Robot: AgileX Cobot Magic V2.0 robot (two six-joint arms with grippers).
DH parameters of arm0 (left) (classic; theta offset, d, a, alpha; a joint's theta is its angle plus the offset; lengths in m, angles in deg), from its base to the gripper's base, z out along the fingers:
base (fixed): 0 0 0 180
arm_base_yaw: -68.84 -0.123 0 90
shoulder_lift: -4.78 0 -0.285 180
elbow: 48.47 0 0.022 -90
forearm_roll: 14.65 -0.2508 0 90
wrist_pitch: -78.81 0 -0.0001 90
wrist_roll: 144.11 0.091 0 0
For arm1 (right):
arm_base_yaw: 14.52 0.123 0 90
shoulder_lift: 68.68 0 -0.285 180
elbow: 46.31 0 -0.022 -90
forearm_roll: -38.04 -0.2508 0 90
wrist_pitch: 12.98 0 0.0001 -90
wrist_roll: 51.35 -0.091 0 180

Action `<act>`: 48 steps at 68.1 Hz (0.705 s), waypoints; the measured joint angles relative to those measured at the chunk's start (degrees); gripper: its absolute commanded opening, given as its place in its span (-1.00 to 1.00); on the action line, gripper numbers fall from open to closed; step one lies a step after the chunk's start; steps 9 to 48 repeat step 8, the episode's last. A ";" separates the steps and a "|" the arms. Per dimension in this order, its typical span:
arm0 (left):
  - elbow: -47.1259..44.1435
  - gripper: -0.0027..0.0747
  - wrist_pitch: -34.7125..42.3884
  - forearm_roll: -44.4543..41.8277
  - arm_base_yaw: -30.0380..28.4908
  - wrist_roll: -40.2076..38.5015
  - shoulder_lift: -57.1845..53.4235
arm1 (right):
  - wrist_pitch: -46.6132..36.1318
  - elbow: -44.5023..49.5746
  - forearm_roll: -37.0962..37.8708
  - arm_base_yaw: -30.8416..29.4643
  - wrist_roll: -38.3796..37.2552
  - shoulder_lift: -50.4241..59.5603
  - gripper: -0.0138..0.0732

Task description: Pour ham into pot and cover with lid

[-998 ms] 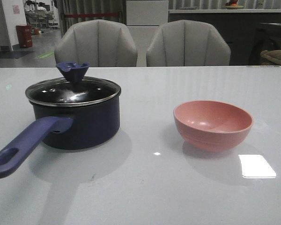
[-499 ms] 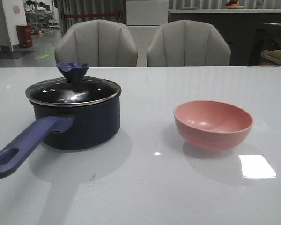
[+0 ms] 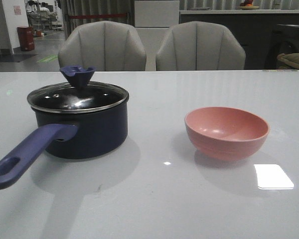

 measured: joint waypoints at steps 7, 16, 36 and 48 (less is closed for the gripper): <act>0.00 -0.58 0.00 0.00 0.00 0.00 0.00 | 0.09 0.00 0.00 0.00 0.00 0.05 -0.39; 0.00 -0.58 0.00 0.00 0.00 0.00 0.00 | 0.09 0.00 0.00 0.00 0.00 0.05 -0.39; 0.00 -0.58 0.00 0.00 0.00 0.00 0.00 | 0.09 0.00 0.00 0.00 0.00 0.05 -0.39; 0.00 -0.58 0.00 0.00 0.00 0.00 0.00 | 0.09 0.00 0.00 0.00 0.00 0.05 -0.39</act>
